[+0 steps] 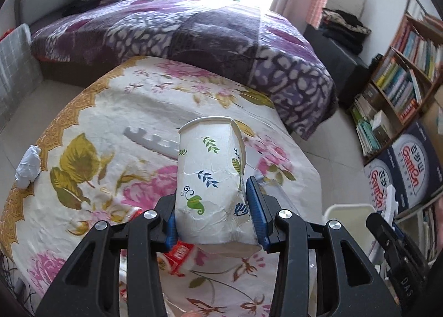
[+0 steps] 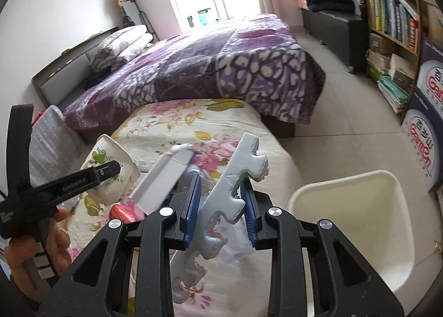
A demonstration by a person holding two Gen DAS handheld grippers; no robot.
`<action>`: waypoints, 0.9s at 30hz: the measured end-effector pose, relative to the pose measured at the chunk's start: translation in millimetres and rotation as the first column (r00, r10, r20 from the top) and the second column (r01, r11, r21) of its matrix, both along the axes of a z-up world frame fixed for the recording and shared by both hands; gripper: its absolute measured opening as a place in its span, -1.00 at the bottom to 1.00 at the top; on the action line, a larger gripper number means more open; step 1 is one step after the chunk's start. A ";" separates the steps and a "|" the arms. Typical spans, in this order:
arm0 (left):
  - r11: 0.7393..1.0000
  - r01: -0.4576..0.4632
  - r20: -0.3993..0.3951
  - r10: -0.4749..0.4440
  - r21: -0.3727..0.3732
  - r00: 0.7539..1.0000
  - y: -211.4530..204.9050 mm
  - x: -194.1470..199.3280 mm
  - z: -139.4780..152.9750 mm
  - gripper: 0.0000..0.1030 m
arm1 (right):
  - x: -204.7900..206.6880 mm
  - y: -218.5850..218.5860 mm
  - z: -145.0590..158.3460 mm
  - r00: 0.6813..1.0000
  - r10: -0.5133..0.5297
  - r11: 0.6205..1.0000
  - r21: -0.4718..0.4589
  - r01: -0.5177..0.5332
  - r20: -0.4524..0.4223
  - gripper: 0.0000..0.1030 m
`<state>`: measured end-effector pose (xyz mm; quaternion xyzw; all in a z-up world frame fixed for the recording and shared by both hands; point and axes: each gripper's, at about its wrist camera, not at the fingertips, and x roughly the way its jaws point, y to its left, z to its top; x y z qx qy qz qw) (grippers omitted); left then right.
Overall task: Collect trash
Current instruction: 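Carry the strip into the white basket and open right tool while left carries the cup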
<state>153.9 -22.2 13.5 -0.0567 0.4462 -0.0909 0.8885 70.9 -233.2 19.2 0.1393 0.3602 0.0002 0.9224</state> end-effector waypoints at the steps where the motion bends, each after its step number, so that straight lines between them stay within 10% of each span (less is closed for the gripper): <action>1: 1.000 0.012 0.002 -0.012 0.005 1.000 -6.3 -2.4 -0.5 -0.17 | -2.2 -4.4 0.0 1.000 -0.009 1.000 0.000 0.009 -0.003 -0.45; 13: 0.986 0.165 0.003 -0.165 0.020 0.986 -82.9 -30.3 -8.7 -0.17 | -25.2 -68.7 -6.2 0.981 -0.181 0.983 -0.018 0.180 -0.072 -0.41; 18: 0.976 0.219 -0.015 -0.219 -0.002 0.976 -110.8 -40.1 -11.6 -0.17 | -41.0 -96.3 -6.0 0.958 -0.273 0.962 -0.035 0.271 -0.087 0.29; 27: 0.949 0.316 -0.052 -0.317 -0.016 0.947 -163.2 -60.1 -22.7 -0.17 | -73.2 -152.3 -1.4 0.917 -0.389 0.921 -0.002 0.391 -0.082 0.58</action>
